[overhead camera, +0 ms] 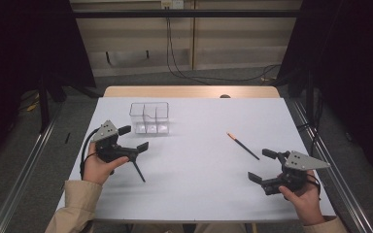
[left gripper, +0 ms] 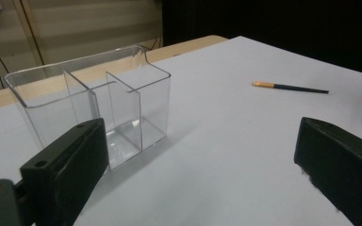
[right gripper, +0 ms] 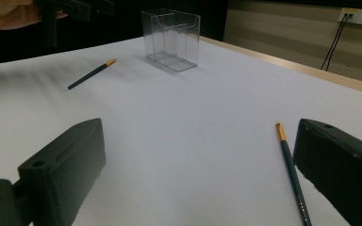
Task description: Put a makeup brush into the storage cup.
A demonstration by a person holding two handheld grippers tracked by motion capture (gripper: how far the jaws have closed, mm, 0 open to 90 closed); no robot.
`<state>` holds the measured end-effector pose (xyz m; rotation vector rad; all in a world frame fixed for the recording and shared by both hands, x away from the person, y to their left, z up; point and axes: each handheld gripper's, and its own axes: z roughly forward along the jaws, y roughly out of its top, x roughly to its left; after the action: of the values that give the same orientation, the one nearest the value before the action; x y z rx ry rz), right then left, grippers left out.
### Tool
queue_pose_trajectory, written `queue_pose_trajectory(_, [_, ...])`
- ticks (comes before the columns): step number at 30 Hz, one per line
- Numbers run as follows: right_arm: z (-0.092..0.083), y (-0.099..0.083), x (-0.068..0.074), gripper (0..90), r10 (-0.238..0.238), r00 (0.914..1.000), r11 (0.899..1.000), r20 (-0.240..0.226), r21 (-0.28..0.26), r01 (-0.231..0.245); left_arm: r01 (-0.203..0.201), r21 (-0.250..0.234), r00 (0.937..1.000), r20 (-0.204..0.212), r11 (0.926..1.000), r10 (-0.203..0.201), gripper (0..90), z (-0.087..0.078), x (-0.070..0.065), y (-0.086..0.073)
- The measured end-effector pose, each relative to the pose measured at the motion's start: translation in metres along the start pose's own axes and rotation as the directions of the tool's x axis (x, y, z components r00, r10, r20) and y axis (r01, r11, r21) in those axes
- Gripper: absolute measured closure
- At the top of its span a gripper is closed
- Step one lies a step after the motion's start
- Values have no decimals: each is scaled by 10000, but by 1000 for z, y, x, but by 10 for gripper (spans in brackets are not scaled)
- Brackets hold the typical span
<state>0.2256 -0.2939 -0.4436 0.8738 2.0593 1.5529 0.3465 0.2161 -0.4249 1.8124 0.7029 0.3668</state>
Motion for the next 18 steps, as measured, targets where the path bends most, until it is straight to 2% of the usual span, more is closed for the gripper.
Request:
queue_pose_trajectory(3, [0, 0, 0, 26, 10, 10000, 10000, -24, 3, -10, 99, 550, 9997, -209, 9984, -87, 41, -2, 2, 4])
queue_pose_trajectory(4, [0, 0, 0, 26, 3, 10000, 10000, -35, 1, -3, 99, 550, 9997, -209, 9984, -87, 42, -2, 2, 4])
queue_pose_trajectory(5, [0, 0, 0, 26, -5, 10000, 10000, -43, 17, 5, 259, 869, 9995, -191, 9959, -243, 47, -2, 2, 6])
queue_pose_trajectory(6, [0, 0, 0, 26, -14, 10000, 10000, -40, 32, 14, 259, 869, 9995, -191, 9959, -243, 51, -2, 2, 6])
queue_pose_trajectory(9, [0, 0, 0, 26, -39, 10000, 10000, -28, 32, 39, 487, 1347, 9982, -406, 9897, -436, 51, -3, 2, 11])
queue_pose_trajectory(13, [0, 0, 0, 26, -37, 10000, 10000, -33, 36, 37, 865, 1947, 9945, -743, 9770, -732, 53, -4, 6, 14])
queue_pose_trajectory(15, [0, 0, 0, 26, -38, 10000, 10000, -27, 45, 39, 1098, 2267, 9922, -825, 9678, -932, 58, -4, 8, 14])
queue_pose_trajectory(18, [0, 0, 0, 26, -40, 10000, 10000, -33, 45, 41, 1492, 2744, 9870, -987, 9500, -1265, 70, -2, 11, 13])
